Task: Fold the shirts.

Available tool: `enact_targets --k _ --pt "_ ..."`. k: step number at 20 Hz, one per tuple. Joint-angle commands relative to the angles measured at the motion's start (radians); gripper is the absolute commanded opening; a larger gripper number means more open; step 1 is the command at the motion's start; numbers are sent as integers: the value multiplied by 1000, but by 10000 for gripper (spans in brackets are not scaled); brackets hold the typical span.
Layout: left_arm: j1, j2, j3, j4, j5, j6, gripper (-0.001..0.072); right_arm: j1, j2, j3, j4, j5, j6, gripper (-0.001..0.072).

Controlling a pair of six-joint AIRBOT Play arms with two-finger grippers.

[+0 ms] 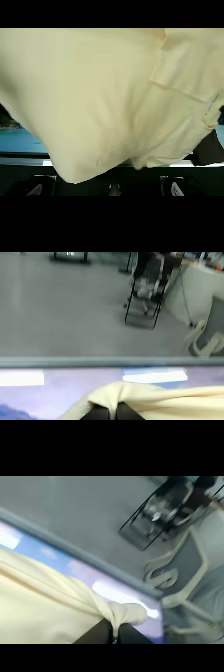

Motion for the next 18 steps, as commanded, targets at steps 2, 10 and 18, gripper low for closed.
enact_targets --k 2,10,18 --pt "1 -233 -202 17 -105 37 25 2 -315 -77 -25 274 73 19" --pt "9 -709 -259 23 -44 37 25 153 -841 -160 20 -16 71 21" --pt "79 -870 -87 18 103 33 26 153 -879 -154 18 -391 70 23"
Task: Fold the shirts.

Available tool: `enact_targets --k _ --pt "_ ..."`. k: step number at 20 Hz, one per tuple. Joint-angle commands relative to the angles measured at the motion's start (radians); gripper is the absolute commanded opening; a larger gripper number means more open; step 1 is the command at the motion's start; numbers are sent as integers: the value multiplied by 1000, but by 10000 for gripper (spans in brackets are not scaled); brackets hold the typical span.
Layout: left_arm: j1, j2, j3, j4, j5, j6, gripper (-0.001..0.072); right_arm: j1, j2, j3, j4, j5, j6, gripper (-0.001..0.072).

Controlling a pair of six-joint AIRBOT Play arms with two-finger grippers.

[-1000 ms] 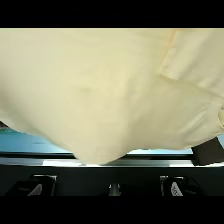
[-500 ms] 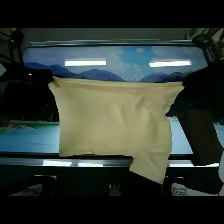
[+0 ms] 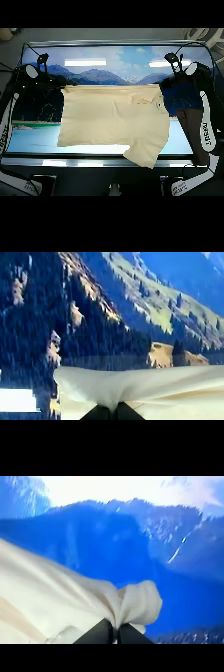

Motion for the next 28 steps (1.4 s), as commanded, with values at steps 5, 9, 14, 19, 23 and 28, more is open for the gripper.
enact_targets --k 5,9,14,19,23,28 --pt "29 -36 47 -13 -320 174 26 2 23 0 -53 317 -106 22" --pt "25 -39 -56 -27 -428 190 27 2 17 -84 -109 423 -22 23" --pt "25 -39 -157 -108 -497 188 28 3 -5 -132 -79 357 47 23" --pt "68 -19 -121 -107 -568 126 473 2 30 -106 -55 453 49 593" --pt "164 126 -203 -105 -576 99 555 -102 119 -113 -66 629 60 612" --pt "208 340 -691 -101 -418 142 534 -200 275 -406 -50 615 39 488"
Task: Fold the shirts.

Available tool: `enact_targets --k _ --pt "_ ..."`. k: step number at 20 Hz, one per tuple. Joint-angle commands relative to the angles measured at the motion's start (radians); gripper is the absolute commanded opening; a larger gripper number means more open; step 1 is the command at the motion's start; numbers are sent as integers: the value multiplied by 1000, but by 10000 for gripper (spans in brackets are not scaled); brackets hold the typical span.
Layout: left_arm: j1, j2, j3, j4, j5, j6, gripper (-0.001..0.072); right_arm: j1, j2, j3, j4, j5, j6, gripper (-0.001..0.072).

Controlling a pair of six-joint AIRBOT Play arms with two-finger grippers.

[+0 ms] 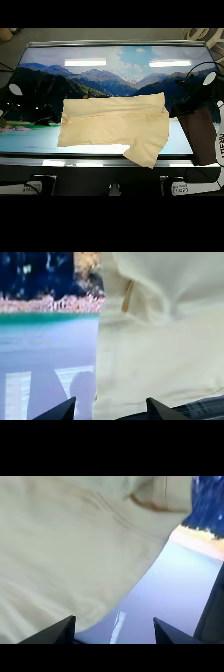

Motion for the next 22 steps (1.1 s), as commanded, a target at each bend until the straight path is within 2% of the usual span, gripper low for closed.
enact_targets --k 1,4,10,12,13,15,16,17,18,21,22 --pt "25 131 -294 -3 125 31 534 -40 122 -204 -4 -26 -19 488" --pt "24 150 -389 -11 177 39 534 -40 195 -326 -5 -87 -20 489" --pt "-43 150 -432 -11 252 35 534 -40 208 -344 -8 -94 -19 491" --pt "-69 150 -431 -11 292 3 530 -37 251 -396 -4 -102 -32 515" --pt "-81 150 -431 -11 309 -14 451 -37 291 -449 -4 -128 -31 518" --pt "-97 150 -431 -14 332 -22 229 -37 381 -583 14 -190 -36 627" --pt "-102 150 -431 -14 338 -21 103 -37 411 -637 32 -216 -47 628" --pt "-105 150 -431 -14 338 -17 27 -37 430 -688 54 -242 -50 627" --pt "-106 150 -431 -14 338 -17 27 -37 436 -727 74 -258 -50 623" --pt "-106 160 -431 -21 337 -17 27 -37 433 -824 154 -294 -83 537" --pt "-106 164 -431 -21 337 -17 27 -37 433 -843 169 -315 -83 537"
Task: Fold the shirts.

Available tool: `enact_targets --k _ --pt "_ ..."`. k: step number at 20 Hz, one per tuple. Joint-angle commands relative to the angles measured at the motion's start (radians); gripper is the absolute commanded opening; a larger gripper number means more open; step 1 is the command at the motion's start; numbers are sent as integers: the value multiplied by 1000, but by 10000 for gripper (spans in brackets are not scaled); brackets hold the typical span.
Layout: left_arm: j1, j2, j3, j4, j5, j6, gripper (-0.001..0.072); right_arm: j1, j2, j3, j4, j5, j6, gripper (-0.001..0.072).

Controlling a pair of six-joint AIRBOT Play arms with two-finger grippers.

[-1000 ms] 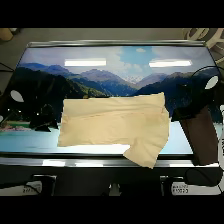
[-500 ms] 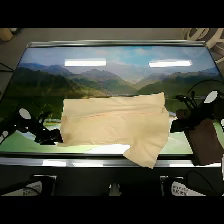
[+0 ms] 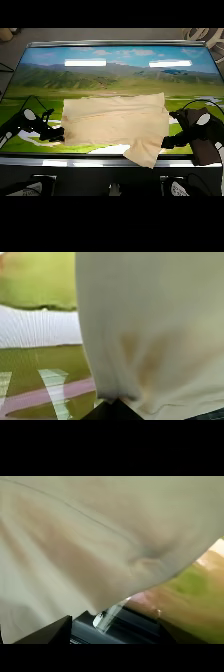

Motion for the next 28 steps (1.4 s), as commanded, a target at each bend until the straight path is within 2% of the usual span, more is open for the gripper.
enact_targets --k 1,4,5,6,8,11,13,15,17,20,26,28 --pt "-3 12 0 1 14 -2 27 1 16 -104 90 -87 -19 534" --pt "-3 28 0 -6 7 -2 27 1 16 -141 159 -132 -20 522" --pt "-3 35 0 -6 8 2 27 1 16 -146 166 -137 -20 430" --pt "-3 39 0 -6 8 2 27 1 16 -146 166 -153 -19 305" --pt "-3 42 0 -6 8 2 27 1 16 -145 175 -191 -16 17" --pt "-3 68 18 -6 8 90 26 1 27 -101 217 -153 -74 22" --pt "-3 125 74 -7 -25 131 25 1 63 -3 261 -69 -188 22" --pt "-3 200 148 -5 -32 144 24 1 93 136 268 -59 -158 18" --pt "-3 229 217 -6 23 99 21 1 77 264 270 -138 -76 18" --pt "-3 128 309 -7 92 56 21 1 -57 388 271 -260 -124 19" --pt "-3 -184 552 -56 81 37 22 1 -376 609 469 -378 -207 19" --pt "-3 -244 613 -59 84 15 23 28 -446 668 446 -401 -207 19"
